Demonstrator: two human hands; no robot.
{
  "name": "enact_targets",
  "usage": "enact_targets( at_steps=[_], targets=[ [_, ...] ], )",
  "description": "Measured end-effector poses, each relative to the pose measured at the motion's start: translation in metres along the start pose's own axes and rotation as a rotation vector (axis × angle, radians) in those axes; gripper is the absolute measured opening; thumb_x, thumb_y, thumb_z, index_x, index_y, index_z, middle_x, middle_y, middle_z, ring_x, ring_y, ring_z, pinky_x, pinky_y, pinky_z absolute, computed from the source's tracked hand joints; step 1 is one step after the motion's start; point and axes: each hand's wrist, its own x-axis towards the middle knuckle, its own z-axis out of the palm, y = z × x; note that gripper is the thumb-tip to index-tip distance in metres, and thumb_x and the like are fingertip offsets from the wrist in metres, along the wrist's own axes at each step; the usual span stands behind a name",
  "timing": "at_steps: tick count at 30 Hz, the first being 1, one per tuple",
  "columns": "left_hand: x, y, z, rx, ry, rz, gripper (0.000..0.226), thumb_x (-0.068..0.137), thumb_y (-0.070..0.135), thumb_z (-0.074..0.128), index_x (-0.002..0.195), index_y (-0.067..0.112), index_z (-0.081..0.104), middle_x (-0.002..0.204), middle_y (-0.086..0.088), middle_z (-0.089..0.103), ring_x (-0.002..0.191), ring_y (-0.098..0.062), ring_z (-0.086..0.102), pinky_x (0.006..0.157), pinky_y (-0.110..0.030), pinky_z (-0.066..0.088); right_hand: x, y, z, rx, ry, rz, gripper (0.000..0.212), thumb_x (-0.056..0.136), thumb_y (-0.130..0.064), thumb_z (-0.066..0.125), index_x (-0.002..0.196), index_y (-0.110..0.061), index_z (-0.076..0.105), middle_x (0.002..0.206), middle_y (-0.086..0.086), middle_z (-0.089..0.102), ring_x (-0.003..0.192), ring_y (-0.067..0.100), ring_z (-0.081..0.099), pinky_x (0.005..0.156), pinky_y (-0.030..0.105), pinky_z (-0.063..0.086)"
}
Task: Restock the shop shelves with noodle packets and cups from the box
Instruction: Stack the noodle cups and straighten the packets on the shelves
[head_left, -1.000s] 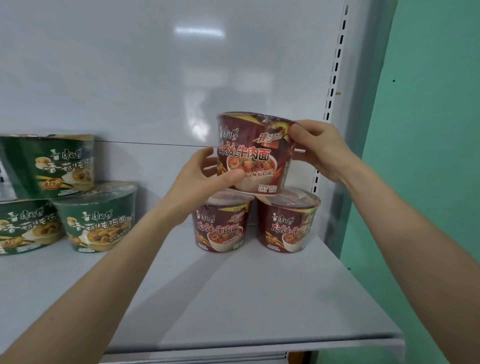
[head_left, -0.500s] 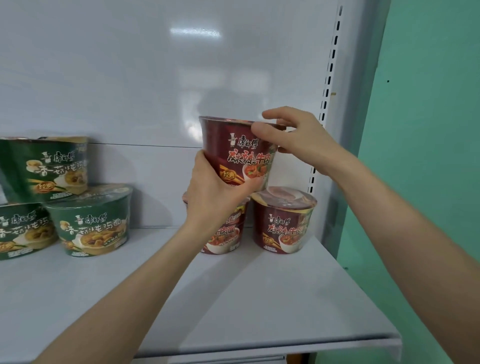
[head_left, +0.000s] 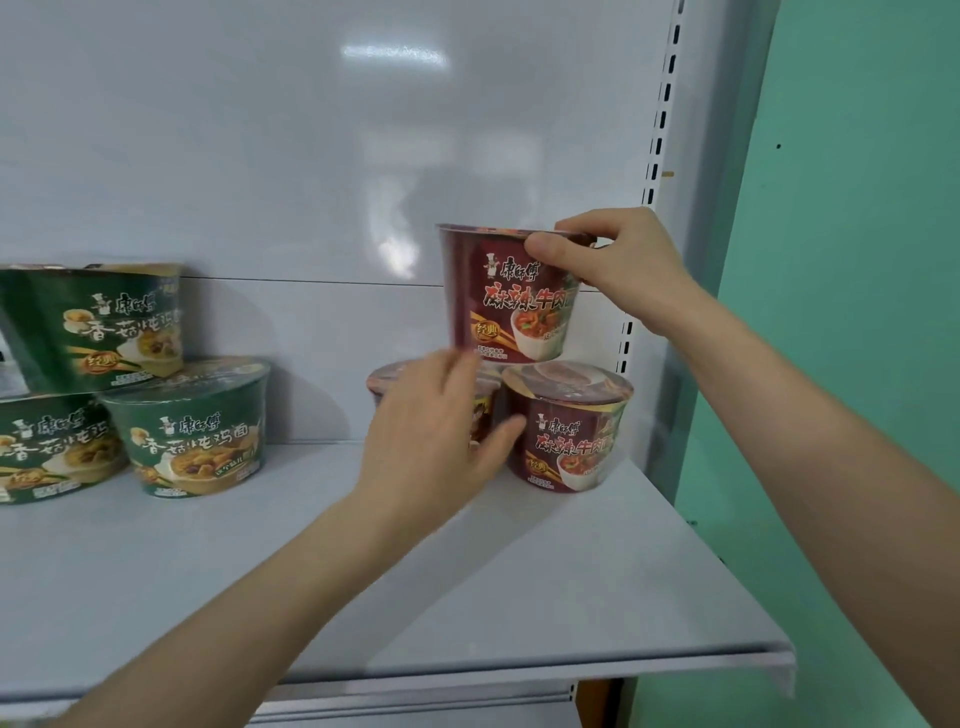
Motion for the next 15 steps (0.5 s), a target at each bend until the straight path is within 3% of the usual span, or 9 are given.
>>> enact_targets(
  at_steps=[2, 5, 8, 15],
  targets=[
    [-0.021, -0.002, 0.006, -0.015, -0.216, 0.126, 0.051, 0.079, 0.052, 0.04, 0.096, 0.011, 0.066, 0.092, -0.004, 0.066, 0.083, -0.024, 0.064, 0.067, -0.027, 0.046, -0.003, 0.003, 0.002, -0.024, -0.008, -0.003, 0.044, 0.075, -0.04, 0.071, 0.092, 0.001, 0.068, 0.092, 0.011, 0.068, 0.079, 0.014, 0.057, 0.077, 0.035, 0.048],
    [-0.041, -0.007, 0.014, 0.018, -0.586, 0.103, 0.075, 0.073, 0.066, 0.019, 0.107, 0.015, 0.062, 0.11, -0.001, 0.063, 0.101, -0.021, 0.059, 0.08, -0.027, 0.048, -0.005, 0.006, 0.011, -0.069, 0.002, -0.006, 0.055, 0.075, -0.044, 0.07, 0.095, 0.007, 0.066, 0.099, 0.019, 0.068, 0.088, 0.028, 0.061, 0.071, 0.036, 0.045],
    [-0.051, -0.016, 0.022, -0.032, -0.688, 0.075, 0.087, 0.067, 0.07, 0.013, 0.114, 0.013, 0.059, 0.121, -0.004, 0.057, 0.112, -0.02, 0.053, 0.092, -0.029, 0.044, -0.004, 0.006, 0.022, -0.116, 0.01, -0.01, 0.056, 0.073, -0.05, 0.068, 0.086, 0.004, 0.068, 0.08, 0.013, 0.069, 0.068, 0.018, 0.058, 0.062, 0.028, 0.038],
    [-0.062, -0.019, 0.027, -0.142, -0.77, 0.003, 0.092, 0.066, 0.073, 0.011, 0.116, 0.011, 0.058, 0.124, -0.002, 0.055, 0.115, -0.013, 0.047, 0.096, -0.018, 0.032, 0.0, 0.015, 0.049, -0.288, 0.059, -0.037, 0.064, 0.072, -0.061, 0.063, 0.069, 0.003, 0.062, 0.072, 0.013, 0.066, 0.071, 0.027, 0.06, 0.062, 0.035, 0.04]
  ],
)
